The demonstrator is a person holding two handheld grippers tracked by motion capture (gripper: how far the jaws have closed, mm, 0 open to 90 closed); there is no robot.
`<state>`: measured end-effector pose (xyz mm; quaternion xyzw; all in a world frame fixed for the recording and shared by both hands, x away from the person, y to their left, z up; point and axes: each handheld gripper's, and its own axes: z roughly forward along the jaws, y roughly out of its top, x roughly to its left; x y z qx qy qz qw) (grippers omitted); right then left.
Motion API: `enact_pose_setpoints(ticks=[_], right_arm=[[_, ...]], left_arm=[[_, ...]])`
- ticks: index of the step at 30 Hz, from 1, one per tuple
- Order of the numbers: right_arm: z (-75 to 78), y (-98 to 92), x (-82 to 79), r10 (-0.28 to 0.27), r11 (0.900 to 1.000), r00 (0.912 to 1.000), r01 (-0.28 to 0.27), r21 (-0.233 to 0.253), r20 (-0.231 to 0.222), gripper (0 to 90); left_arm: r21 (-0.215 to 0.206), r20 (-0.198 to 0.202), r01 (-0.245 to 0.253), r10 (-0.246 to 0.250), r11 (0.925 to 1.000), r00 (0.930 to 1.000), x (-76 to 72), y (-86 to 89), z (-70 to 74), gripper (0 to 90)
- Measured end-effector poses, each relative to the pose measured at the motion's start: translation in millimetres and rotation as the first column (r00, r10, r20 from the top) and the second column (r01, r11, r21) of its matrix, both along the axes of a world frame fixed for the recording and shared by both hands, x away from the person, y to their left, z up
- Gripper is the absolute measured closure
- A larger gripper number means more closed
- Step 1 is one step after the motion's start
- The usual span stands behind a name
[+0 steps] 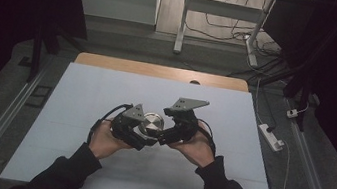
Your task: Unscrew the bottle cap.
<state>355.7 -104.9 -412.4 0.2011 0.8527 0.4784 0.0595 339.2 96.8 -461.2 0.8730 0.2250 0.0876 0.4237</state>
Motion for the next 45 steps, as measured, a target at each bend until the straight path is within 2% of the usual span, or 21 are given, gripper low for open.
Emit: enact_pose_setpoints(ticks=[7,8,10,12,14,15,17,20,22,23,25,28,31,32,34,35,38,40,42,43,45], right_arm=[[-6.2,13.2,-4.7,-0.084,0.996,0.9965,0.084,-0.042,0.007,5.3],[-6.8,14.0,-5.1,-0.084,0.996,0.9965,0.084,-0.044,0.008,5.6],[-8.7,16.1,-6.1,-0.082,0.995,0.9965,0.083,-0.057,0.016,6.7],[-10.2,16.9,-6.7,-0.087,0.994,0.9958,0.089,-0.064,0.028,12.3],[-10.8,16.0,-6.5,-0.065,0.996,0.9978,0.066,-0.052,0.014,17.6],[-10.9,15.8,-6.6,-0.061,0.997,0.998,0.062,-0.051,0.013,17.7],[-10.8,15.3,-6.8,-0.049,0.998,0.9987,0.049,-0.049,0.017,17.8],[-10.0,12.5,-4.7,-0.002,0.999,1.0,0.003,-0.052,0.005,17.9],[-10.1,9.9,-3.0,0.043,0.997,0.9991,-0.043,-0.057,0.004,17.9],[-10.3,8.2,-2.3,0.067,0.996,0.9978,-0.066,-0.059,0.003,17.9],[-11.1,4.3,0.5,0.127,0.99,0.9919,-0.127,-0.056,-0.01,17.9],[-13.5,-2.7,4.9,0.22,0.975,0.9747,-0.221,-0.035,-0.039,17.8],[-15.8,-8.8,7.6,0.303,0.953,0.9508,-0.304,-0.001,-0.065,17.9],[-15.8,-10.4,7.6,0.325,0.946,0.9436,-0.325,0.001,-0.065,17.8],[-15.4,-12.5,7.4,0.347,0.938,0.936,-0.347,0.001,-0.059,17.6],[-14.8,-12.7,7.6,0.345,0.938,0.9364,-0.346,0.002,-0.064,16.9],[-9.1,-12.8,6.0,0.271,0.963,0.9615,-0.271,0.0,-0.046,8.2],[-4.3,-13.3,5.3,0.219,0.976,0.9749,-0.218,0.009,-0.042,5.2],[-1.2,-11.8,3.5,0.144,0.989,0.9891,-0.144,-0.013,-0.031,4.8],[-0.9,-10.2,2.6,0.101,0.995,0.9943,-0.102,-0.023,-0.034,4.8],[-1.5,-6.0,0.5,0.037,0.999,0.9988,-0.039,-0.033,-0.032,5.7]], left_arm=[[0.004,-0.003,-0.029,0.029,0.9996,0.9996,0.2,-0.8,-0.5,15.7],[-0.008,-0.008,-0.039,0.039,0.9992,0.9992,-0.4,-2.3,-1.2,15.7],[-0.005,-0.009,-0.033,0.033,0.9994,0.9994,-0.7,-3.2,-1.3,15.6],[0.003,-0.009,-0.026,0.026,0.9997,0.9996,-1.1,-3.8,-0.8,15.7],[0.002,-0.007,-0.02,0.02,0.9998,0.9998,-1.1,-3.9,-0.7,15.7],[0.01,-0.007,-0.011,0.011,0.9999,0.9999,-0.7,-3.2,-0.4,15.7],[-0.006,-0.017,0.012,-0.012,0.9999,0.9998,0.2,-1.6,-1.1,15.7],[-0.023,-0.024,0.041,-0.041,0.9989,0.9989,0.0,-1.7,-2.4,15.7],[-0.021,-0.023,0.062,-0.063,0.9978,0.9978,-0.7,-2.9,-2.6,15.7],[-0.01,-0.023,0.091,-0.091,0.9958,0.9956,-0.5,-2.7,-2.5,15.7],[0.001,-0.023,0.135,-0.135,0.9908,0.9906,-1.4,-3.5,-2.5,15.7],[0.003,-0.018,0.188,-0.188,0.9822,0.982,-3.1,-5.2,-2.4,15.7],[0.003,-0.012,0.234,-0.234,0.9722,0.9721,-5.9,-8.2,-1.4,15.7],[-0.001,-0.01,0.239,-0.239,0.971,0.9709,-7.1,-9.4,-1.3,15.7],[0.001,-0.009,0.24,-0.24,0.9708,0.9708,-7.9,-10.6,-0.7,15.7],[-0.001,-0.007,0.232,-0.232,0.9728,0.9728,-7.7,-10.4,-0.4,15.7],[-0.003,-0.005,0.193,-0.193,0.9812,0.9812,-6.3,-7.7,0.5,15.7],[-0.008,-0.007,0.152,-0.152,0.9883,0.9883,-5.1,-5.7,0.8,15.7],[-0.016,-0.008,0.112,-0.112,0.9936,0.9937,-3.6,-4.1,1.0,15.7],[-0.016,-0.008,0.09,-0.09,0.9958,0.9959,-3.2,-3.6,1.2,15.7],[0.009,0.0,0.053,-0.053,0.9986,0.9986,-3.2,-3.6,1.8,15.7]])
